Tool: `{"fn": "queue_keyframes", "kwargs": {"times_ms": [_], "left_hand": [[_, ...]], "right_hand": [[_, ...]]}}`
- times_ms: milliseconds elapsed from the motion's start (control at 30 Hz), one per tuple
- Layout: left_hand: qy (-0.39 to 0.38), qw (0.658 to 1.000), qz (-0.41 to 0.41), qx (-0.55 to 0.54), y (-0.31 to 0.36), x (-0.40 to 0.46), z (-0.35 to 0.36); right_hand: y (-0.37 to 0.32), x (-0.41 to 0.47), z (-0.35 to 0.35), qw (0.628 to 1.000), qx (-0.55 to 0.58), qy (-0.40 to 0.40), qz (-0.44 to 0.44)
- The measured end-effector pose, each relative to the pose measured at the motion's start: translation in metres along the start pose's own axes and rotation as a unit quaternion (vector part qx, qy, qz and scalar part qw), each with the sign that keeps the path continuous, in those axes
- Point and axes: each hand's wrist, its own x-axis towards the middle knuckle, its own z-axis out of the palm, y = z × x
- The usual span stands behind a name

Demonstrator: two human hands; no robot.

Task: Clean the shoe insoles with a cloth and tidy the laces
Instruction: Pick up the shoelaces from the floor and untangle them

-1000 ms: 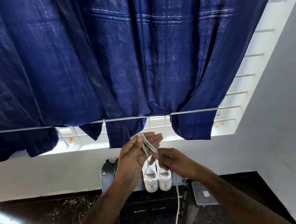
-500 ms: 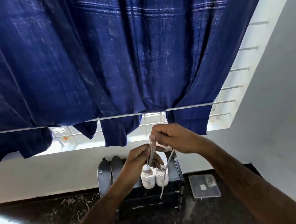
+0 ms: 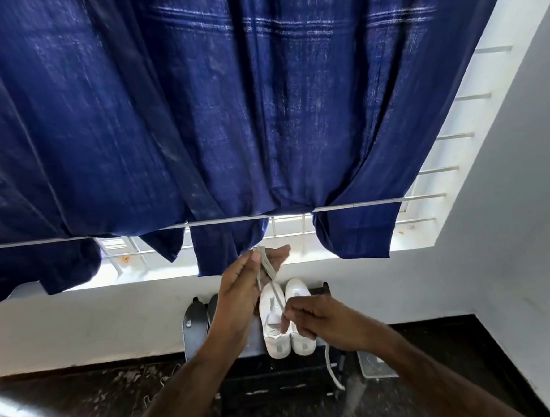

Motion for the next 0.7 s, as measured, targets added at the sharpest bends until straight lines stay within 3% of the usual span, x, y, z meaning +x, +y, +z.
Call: {"fn": "queue_keyframes", "kwargs": {"times_ms": [100,200,367,500,700], "left_hand": [[-0.003,0.991,0.002,0.134,-0.014,0.003,-0.008],[-0.040,0.985,-0.037,0.162,-0.022,-0.002,-0.006],[-0.110,0.989,-0.055,0.083,-0.021,-0.005,0.004],[-0.102,0.993,-0.053,-0.018,-0.003,0.002,0.011],[-0.054,0.993,-0.045,-0.090,-0.004,0.016,0.000]], "right_hand": [[-0.010,-0.001,-0.010,0.999,-0.031,-0.021,-0.001],[-0.029,0.005,-0.035,0.999,-0.027,0.011,-0.030],[-0.035,0.028,-0.069,0.995,0.004,0.089,-0.051],[-0.019,0.040,-0.057,0.987,0.083,0.133,-0.029],[0.008,0.035,-0.004,0.992,0.108,0.056,0.017]]}}
